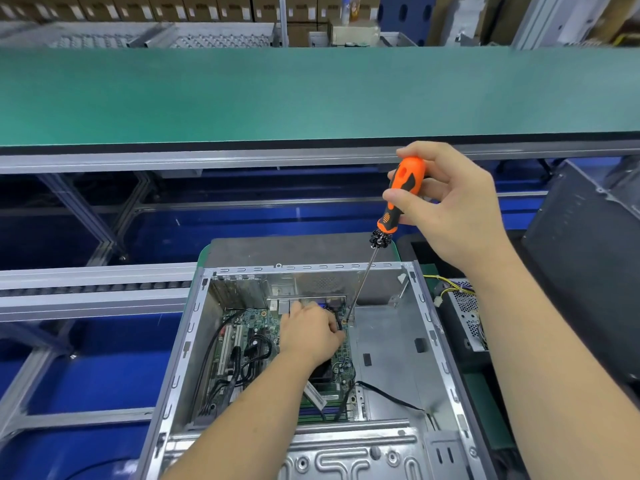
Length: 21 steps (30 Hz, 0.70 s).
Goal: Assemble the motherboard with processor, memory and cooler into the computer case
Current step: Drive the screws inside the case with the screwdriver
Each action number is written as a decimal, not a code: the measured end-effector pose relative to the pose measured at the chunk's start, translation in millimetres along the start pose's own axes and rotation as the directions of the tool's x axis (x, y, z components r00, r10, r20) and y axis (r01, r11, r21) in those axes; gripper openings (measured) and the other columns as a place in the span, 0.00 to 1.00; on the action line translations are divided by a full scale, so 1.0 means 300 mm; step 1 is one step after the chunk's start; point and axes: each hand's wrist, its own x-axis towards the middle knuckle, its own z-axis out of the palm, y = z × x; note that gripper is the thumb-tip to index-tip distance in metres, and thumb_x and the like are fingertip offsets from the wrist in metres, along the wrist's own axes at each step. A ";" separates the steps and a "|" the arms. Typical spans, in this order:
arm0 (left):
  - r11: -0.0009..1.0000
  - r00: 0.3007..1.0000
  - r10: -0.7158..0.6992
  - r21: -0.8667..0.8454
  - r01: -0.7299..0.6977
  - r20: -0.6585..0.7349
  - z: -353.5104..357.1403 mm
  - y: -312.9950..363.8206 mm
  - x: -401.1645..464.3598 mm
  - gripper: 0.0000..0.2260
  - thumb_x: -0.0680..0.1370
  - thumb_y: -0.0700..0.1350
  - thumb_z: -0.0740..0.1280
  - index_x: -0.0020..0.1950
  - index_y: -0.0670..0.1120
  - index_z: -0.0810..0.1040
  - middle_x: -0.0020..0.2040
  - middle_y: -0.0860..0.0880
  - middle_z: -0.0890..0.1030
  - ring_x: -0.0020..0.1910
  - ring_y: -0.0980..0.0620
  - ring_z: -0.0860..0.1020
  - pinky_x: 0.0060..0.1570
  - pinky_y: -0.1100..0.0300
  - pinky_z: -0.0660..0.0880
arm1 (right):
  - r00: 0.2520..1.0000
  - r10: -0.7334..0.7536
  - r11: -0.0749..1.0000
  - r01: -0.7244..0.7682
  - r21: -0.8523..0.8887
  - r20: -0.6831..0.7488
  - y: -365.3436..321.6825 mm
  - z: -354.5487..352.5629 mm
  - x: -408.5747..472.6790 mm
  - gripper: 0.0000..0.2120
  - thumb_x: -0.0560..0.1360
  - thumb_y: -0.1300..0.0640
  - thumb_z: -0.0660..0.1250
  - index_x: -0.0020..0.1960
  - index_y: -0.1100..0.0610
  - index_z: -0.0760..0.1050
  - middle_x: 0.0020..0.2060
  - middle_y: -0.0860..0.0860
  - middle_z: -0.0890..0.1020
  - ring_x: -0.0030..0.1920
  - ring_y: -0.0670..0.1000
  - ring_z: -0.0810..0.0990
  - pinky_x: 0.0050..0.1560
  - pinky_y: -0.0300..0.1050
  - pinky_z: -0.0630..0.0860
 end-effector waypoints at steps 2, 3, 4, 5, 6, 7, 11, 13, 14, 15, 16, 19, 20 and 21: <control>1.000 1.000 0.000 -0.007 0.000 -0.001 0.000 0.001 0.000 0.10 0.76 0.57 0.69 0.36 0.56 0.75 0.47 0.55 0.72 0.58 0.47 0.68 0.57 0.52 0.66 | 1.000 0.004 1.000 -0.004 0.004 -0.002 0.002 -0.001 0.002 0.19 0.74 0.62 0.76 0.60 0.47 0.76 0.49 0.56 0.82 0.45 0.55 0.86 0.42 0.49 0.85; 1.000 1.000 0.000 -0.009 0.000 -0.002 -0.001 0.002 0.000 0.11 0.76 0.57 0.69 0.36 0.56 0.75 0.47 0.55 0.72 0.58 0.47 0.68 0.57 0.52 0.66 | 1.000 0.004 1.000 -0.004 0.006 -0.001 0.003 -0.002 0.002 0.19 0.74 0.62 0.75 0.60 0.47 0.76 0.49 0.56 0.82 0.46 0.55 0.85 0.42 0.49 0.85; 1.000 1.000 -0.001 -0.009 0.001 -0.002 0.000 0.002 -0.001 0.11 0.76 0.57 0.69 0.36 0.56 0.75 0.47 0.55 0.71 0.58 0.47 0.68 0.57 0.52 0.66 | 1.000 0.003 1.000 -0.003 0.009 0.000 0.002 -0.002 0.003 0.19 0.74 0.63 0.75 0.60 0.47 0.76 0.49 0.56 0.82 0.46 0.55 0.85 0.42 0.49 0.85; 1.000 1.000 -0.001 -0.009 0.001 -0.003 0.000 0.002 -0.001 0.11 0.76 0.57 0.69 0.36 0.56 0.75 0.47 0.55 0.71 0.58 0.47 0.68 0.57 0.52 0.66 | 1.000 0.001 1.000 -0.001 0.011 0.000 0.001 -0.002 0.004 0.19 0.74 0.63 0.75 0.60 0.46 0.76 0.50 0.56 0.82 0.46 0.55 0.85 0.43 0.48 0.85; 1.000 1.000 0.000 -0.008 0.000 -0.004 0.000 0.002 -0.001 0.11 0.76 0.58 0.69 0.36 0.56 0.75 0.47 0.55 0.72 0.58 0.47 0.68 0.57 0.52 0.66 | 1.000 -0.002 1.000 0.002 0.013 0.002 0.000 -0.002 0.005 0.19 0.74 0.63 0.75 0.59 0.46 0.76 0.50 0.57 0.82 0.46 0.55 0.85 0.43 0.48 0.85; 1.000 1.000 0.000 -0.008 0.000 -0.004 0.000 0.003 -0.002 0.11 0.76 0.58 0.69 0.36 0.56 0.75 0.48 0.55 0.72 0.58 0.47 0.68 0.56 0.52 0.66 | 1.000 -0.003 1.000 0.003 0.014 0.004 0.000 -0.001 0.006 0.19 0.74 0.63 0.75 0.59 0.46 0.76 0.50 0.57 0.82 0.46 0.55 0.85 0.43 0.48 0.85; 1.000 1.000 -0.002 -0.006 0.002 -0.006 0.001 0.002 -0.001 0.12 0.76 0.58 0.69 0.36 0.56 0.74 0.51 0.55 0.75 0.58 0.47 0.68 0.55 0.52 0.65 | 1.000 -0.007 1.000 0.007 0.007 0.008 0.002 0.002 0.007 0.19 0.74 0.63 0.75 0.60 0.47 0.76 0.49 0.57 0.82 0.45 0.54 0.86 0.42 0.47 0.85; 1.000 1.000 -0.003 -0.007 0.003 -0.004 0.001 0.002 -0.001 0.12 0.76 0.58 0.69 0.35 0.56 0.74 0.51 0.54 0.76 0.57 0.47 0.68 0.56 0.52 0.65 | 1.000 -0.010 1.000 0.010 0.005 0.007 0.003 0.004 0.006 0.19 0.74 0.63 0.75 0.60 0.47 0.76 0.49 0.56 0.82 0.45 0.53 0.86 0.42 0.47 0.85; 1.000 1.000 -0.003 -0.005 0.003 -0.002 0.001 0.002 -0.001 0.12 0.76 0.58 0.68 0.35 0.56 0.74 0.51 0.54 0.75 0.57 0.47 0.68 0.56 0.52 0.65 | 1.000 -0.010 1.000 0.010 0.007 0.005 0.003 0.005 0.005 0.19 0.74 0.63 0.75 0.60 0.47 0.76 0.48 0.56 0.82 0.45 0.53 0.86 0.42 0.48 0.85; 1.000 1.000 -0.003 -0.003 0.003 -0.002 0.001 0.001 0.000 0.12 0.76 0.58 0.68 0.36 0.56 0.74 0.50 0.55 0.75 0.57 0.47 0.68 0.56 0.52 0.65 | 1.000 -0.009 1.000 0.009 0.008 0.004 0.004 0.006 0.004 0.19 0.74 0.63 0.75 0.60 0.47 0.76 0.48 0.56 0.82 0.45 0.53 0.86 0.42 0.48 0.85; 1.000 1.000 -0.001 -0.001 0.001 -0.002 0.002 0.000 0.000 0.12 0.76 0.59 0.68 0.36 0.56 0.75 0.49 0.55 0.74 0.57 0.47 0.68 0.56 0.52 0.66 | 1.000 -0.009 1.000 0.009 0.008 0.004 0.005 0.006 0.003 0.19 0.74 0.63 0.75 0.60 0.47 0.76 0.48 0.56 0.82 0.46 0.53 0.86 0.42 0.48 0.85; 1.000 1.000 0.003 0.002 -0.003 -0.002 0.002 -0.001 0.001 0.12 0.76 0.59 0.68 0.36 0.56 0.74 0.47 0.55 0.72 0.57 0.47 0.68 0.56 0.51 0.66 | 1.000 -0.007 1.000 0.007 0.007 0.004 0.005 0.008 0.000 0.19 0.74 0.63 0.75 0.60 0.47 0.76 0.48 0.56 0.82 0.46 0.54 0.86 0.43 0.49 0.85; 1.000 1.000 0.004 0.001 -0.004 -0.001 0.003 -0.001 0.001 0.12 0.76 0.59 0.68 0.35 0.56 0.74 0.47 0.55 0.72 0.57 0.47 0.68 0.56 0.51 0.66 | 1.000 -0.009 1.000 0.009 0.003 0.004 0.006 0.008 -0.002 0.19 0.74 0.63 0.75 0.60 0.47 0.76 0.48 0.56 0.82 0.46 0.54 0.86 0.43 0.49 0.85; 1.000 1.000 0.005 0.001 -0.005 -0.002 0.003 0.000 0.001 0.12 0.76 0.58 0.68 0.35 0.56 0.74 0.47 0.55 0.72 0.57 0.47 0.68 0.56 0.51 0.66 | 1.000 -0.011 1.000 0.011 -0.004 0.004 0.005 0.009 -0.004 0.19 0.74 0.63 0.75 0.60 0.47 0.76 0.49 0.56 0.82 0.46 0.54 0.86 0.43 0.49 0.85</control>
